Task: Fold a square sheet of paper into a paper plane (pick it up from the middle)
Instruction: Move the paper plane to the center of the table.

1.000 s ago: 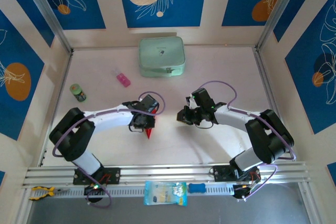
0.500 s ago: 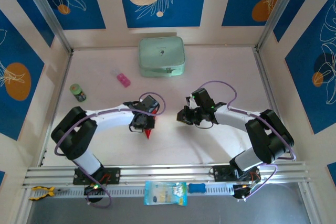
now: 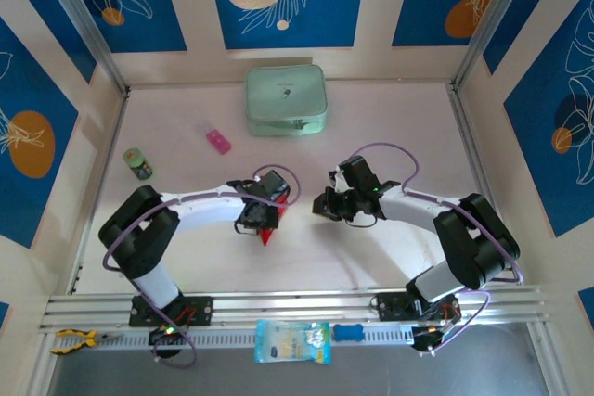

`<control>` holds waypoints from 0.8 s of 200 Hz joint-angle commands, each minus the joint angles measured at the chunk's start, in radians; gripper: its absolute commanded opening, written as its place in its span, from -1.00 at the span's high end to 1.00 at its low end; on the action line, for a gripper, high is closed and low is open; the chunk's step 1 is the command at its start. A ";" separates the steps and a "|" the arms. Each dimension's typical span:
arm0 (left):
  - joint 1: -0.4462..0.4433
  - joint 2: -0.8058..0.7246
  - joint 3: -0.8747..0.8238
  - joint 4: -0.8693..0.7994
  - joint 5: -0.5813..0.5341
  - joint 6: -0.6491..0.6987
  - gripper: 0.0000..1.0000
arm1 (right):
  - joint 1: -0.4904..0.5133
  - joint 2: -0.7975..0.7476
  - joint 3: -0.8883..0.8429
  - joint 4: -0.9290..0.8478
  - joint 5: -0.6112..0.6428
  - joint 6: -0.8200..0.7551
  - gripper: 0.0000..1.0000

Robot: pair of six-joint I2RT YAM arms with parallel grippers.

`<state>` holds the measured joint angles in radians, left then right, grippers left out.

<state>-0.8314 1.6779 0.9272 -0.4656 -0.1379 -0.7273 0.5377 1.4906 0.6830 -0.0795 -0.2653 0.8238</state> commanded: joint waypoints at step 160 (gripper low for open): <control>-0.096 0.092 0.096 -0.146 -0.048 -0.288 0.18 | -0.090 -0.079 -0.098 0.050 -0.082 -0.032 0.70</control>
<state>-0.9043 1.7340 1.0039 -0.5301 -0.1944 -0.9493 0.4644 1.4376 0.6064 -0.0479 -0.2993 0.8124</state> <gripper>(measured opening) 0.406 0.149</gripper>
